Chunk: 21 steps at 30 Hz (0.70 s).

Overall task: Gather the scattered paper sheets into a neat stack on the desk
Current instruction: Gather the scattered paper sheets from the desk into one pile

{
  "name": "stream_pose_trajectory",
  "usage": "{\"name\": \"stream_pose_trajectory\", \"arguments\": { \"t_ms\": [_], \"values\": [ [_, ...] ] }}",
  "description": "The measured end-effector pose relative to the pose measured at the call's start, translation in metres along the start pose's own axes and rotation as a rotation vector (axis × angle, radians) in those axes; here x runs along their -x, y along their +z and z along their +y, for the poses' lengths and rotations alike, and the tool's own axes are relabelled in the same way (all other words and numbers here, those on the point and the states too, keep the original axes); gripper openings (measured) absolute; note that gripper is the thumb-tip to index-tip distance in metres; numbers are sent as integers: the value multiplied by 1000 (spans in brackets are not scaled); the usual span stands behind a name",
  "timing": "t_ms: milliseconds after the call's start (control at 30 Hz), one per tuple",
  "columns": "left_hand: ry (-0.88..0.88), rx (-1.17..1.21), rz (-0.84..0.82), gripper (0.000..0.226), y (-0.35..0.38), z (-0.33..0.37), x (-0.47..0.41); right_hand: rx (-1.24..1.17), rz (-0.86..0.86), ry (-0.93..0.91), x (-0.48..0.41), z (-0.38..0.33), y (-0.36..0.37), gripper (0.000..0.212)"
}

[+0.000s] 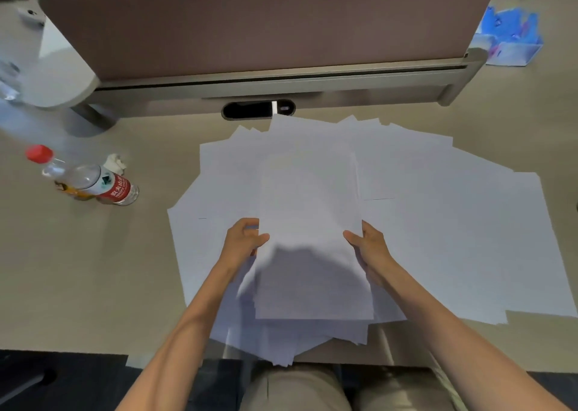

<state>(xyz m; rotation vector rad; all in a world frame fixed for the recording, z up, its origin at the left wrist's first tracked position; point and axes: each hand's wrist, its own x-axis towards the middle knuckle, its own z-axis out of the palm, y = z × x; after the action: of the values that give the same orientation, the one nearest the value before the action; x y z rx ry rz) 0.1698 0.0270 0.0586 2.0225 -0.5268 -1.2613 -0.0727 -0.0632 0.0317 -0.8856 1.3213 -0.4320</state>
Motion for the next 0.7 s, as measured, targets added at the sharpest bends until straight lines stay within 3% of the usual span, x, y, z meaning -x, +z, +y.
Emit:
{"name": "stream_pose_trajectory", "arguments": {
  "t_ms": [133,233,333,433,567,700],
  "values": [
    [37,-238,107,25,-17,-21,-11,79,31,1,9,5,33,24],
    [36,-460,169,20,-23,-31,-14,368,121,4,17,11,53,37],
    [93,-587,291,10,-27,-38,-15,532,163,7,23,21,72,34],
    [115,-696,384,16,-31,-44,-17,428,188,32,25,24,87,38],
    [-46,-647,392,39,-37,-52,-20,268,255,108,23,21,94,47],
    [-39,-575,386,43,-41,-57,-22,212,261,185,19,23,104,48]
  ]
}}
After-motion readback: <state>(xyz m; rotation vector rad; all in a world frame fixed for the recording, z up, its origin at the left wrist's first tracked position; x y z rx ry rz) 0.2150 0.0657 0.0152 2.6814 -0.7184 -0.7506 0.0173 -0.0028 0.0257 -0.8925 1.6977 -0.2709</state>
